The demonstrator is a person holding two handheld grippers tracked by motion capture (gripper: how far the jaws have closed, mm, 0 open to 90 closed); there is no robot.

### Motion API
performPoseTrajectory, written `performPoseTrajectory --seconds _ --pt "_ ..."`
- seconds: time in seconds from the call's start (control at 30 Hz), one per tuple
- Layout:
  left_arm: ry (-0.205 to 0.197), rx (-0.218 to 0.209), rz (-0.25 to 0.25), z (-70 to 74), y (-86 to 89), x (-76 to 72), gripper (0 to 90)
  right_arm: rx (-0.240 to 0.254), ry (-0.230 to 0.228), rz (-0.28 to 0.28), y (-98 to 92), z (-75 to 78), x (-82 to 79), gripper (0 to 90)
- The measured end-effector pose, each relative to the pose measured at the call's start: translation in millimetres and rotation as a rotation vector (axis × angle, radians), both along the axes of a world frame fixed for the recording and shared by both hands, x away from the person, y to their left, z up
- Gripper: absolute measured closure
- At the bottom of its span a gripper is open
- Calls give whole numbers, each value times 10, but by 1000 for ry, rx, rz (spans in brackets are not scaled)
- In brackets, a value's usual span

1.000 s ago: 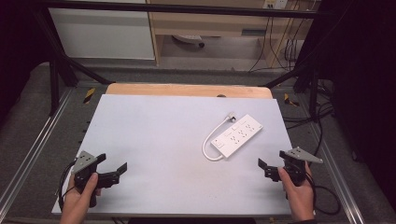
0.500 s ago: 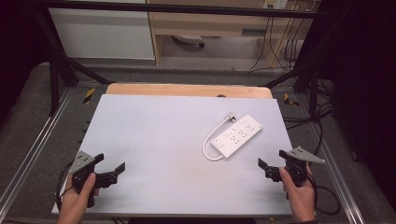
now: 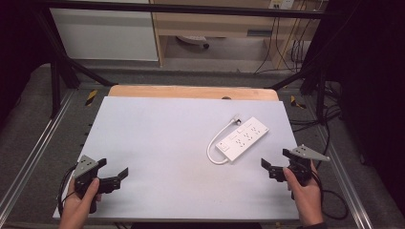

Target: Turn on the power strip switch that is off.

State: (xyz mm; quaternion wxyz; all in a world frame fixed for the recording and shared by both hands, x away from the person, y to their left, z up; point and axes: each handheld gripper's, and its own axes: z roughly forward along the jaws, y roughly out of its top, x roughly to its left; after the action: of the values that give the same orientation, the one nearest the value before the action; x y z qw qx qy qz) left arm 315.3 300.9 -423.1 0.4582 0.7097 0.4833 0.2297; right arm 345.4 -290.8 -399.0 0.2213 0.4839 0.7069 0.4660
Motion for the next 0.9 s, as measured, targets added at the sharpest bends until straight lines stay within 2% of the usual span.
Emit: performPoseTrajectory --seconds 0.13,0.3,0.4,0.53,0.63,0.9 --pt "-1 0 -7 0 -10 1 57 4 -21 -1 51 86 67 27" --pt "8 8 -9 -18 -15 2 60 1 -25 5 98 148 145 27" --pt "8 8 -13 -16 -22 3 62 19 -32 13 123 210 203 33" --pt "17 12 -16 -28 -28 0 63 14 -36 5 161 295 279 38" --pt "29 19 -10 -39 -24 12 65 -16 -53 9 210 373 368 46" --pt "23 26 -17 -28 -35 23 65 -2 -67 0 220 491 511 40"
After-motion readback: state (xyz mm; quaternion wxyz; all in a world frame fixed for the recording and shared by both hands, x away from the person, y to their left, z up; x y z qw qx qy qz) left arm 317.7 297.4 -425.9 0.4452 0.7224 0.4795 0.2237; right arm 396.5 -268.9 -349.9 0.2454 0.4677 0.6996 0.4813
